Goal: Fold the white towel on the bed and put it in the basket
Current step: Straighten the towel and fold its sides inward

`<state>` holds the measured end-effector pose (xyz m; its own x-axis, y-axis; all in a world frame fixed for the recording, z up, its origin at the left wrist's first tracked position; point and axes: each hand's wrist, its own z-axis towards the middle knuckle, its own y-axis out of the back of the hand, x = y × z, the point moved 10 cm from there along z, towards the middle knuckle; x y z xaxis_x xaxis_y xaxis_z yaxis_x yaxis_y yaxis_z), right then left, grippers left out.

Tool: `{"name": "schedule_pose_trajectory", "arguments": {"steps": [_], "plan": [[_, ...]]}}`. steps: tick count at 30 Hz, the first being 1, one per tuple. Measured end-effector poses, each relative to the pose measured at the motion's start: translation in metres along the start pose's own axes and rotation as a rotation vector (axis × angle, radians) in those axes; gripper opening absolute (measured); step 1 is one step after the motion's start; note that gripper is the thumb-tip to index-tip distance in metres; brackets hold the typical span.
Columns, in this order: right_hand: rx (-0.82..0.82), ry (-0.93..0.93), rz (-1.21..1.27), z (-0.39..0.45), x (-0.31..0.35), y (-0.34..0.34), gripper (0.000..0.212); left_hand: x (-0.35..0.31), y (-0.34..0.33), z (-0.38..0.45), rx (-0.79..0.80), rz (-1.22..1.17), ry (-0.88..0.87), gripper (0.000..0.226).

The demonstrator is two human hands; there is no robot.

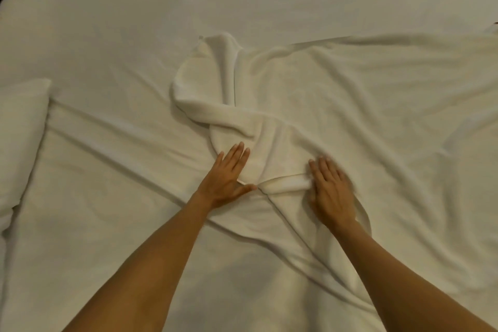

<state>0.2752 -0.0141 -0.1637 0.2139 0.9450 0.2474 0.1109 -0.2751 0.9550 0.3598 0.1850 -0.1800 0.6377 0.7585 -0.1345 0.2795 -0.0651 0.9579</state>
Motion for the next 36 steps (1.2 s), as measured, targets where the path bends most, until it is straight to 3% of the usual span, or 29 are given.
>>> {"name": "schedule_pose_trajectory", "arguments": {"steps": [3, 6, 9, 15, 18, 20, 22, 26, 29, 33, 36], "plan": [[0.101, 0.089, -0.003, 0.011, 0.015, -0.007, 0.069, 0.018, -0.004, -0.010, 0.020, 0.076, 0.033, 0.084], [0.156, 0.114, -0.060, 0.021, 0.020, -0.013, 0.065, 0.032, -0.002, -0.007, -0.015, 0.028, 0.142, 0.067], [0.148, 0.093, -0.098, 0.032, 0.024, -0.017, 0.060, 0.030, 0.000, 0.001, -0.050, -0.010, 0.160, 0.078], [0.174, 0.081, -0.125, 0.039, 0.025, -0.029, 0.059, 0.017, 0.005, 0.008, 0.005, 0.066, 0.278, 0.067], [0.160, 0.068, -0.125, 0.043, 0.021, -0.022, 0.062, 0.015, 0.023, 0.004, -0.154, 0.059, 0.244, 0.065], [0.131, 0.016, -0.093, 0.046, 0.011, -0.012, 0.064, 0.014, 0.030, -0.002, -0.136, 0.126, 0.215, 0.059], [0.132, -0.022, -0.032, 0.049, 0.002, -0.001, 0.064, 0.018, 0.030, -0.009, -0.076, 0.157, 0.235, 0.069], [0.178, -0.049, 0.057, 0.048, 0.006, 0.019, 0.064, 0.024, 0.054, -0.024, -0.143, 0.170, 0.271, 0.071], [0.194, -0.004, 0.074, 0.026, 0.030, 0.017, 0.063, 0.032, 0.063, -0.045, -0.120, 0.149, 0.281, 0.063], [0.283, 0.072, 0.116, -0.038, 0.071, -0.007, 0.053, 0.049, 0.069, -0.090, -0.104, 0.170, 0.243, 0.068], [0.327, 0.117, 0.158, -0.084, 0.106, -0.022, 0.055, 0.064, 0.060, -0.135, -0.010, 0.205, 0.246, 0.069]]}}
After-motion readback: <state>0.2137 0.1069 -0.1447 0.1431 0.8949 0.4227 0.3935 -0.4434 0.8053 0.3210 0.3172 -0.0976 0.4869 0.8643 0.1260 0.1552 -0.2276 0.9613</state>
